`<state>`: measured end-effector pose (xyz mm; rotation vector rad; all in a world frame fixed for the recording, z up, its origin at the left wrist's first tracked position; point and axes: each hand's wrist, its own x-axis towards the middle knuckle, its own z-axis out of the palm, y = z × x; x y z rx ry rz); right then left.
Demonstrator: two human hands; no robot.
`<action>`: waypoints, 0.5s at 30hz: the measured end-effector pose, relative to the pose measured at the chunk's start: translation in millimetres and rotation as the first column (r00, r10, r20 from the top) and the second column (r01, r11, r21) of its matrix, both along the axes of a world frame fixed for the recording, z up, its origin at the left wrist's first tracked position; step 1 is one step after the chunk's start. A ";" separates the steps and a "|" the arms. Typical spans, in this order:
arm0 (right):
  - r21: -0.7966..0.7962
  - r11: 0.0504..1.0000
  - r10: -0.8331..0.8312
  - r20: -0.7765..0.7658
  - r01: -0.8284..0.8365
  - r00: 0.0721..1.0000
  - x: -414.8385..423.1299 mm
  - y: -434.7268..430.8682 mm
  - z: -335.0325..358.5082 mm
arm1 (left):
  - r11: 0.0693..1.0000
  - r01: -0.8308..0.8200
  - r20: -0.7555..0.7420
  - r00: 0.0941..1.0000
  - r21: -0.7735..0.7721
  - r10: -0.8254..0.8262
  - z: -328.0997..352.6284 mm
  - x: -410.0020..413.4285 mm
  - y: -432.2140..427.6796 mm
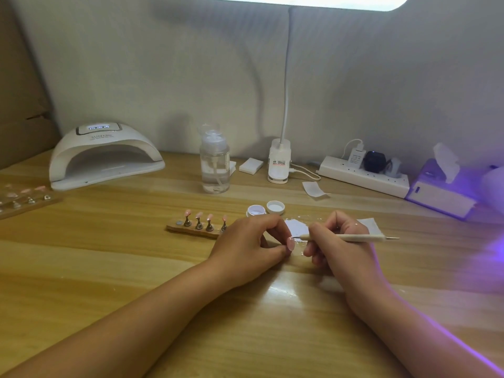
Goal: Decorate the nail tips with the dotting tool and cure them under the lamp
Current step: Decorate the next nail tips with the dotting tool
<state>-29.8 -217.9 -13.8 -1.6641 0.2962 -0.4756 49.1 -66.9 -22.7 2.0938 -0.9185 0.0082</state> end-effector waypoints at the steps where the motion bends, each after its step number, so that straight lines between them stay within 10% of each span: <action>1: 0.005 1.000 -0.003 0.011 0.003 1.000 0.0 -0.5 -0.2 | 1.000 -0.003 0.000 1.000 0.001 0.003 0.0 0.2 -0.3; 15: 0.146 0.987 -0.105 0.252 0.070 0.962 -3.2 -5.4 14.5 | 1.000 0.001 -0.025 1.000 -0.005 -0.001 -0.2 0.6 0.4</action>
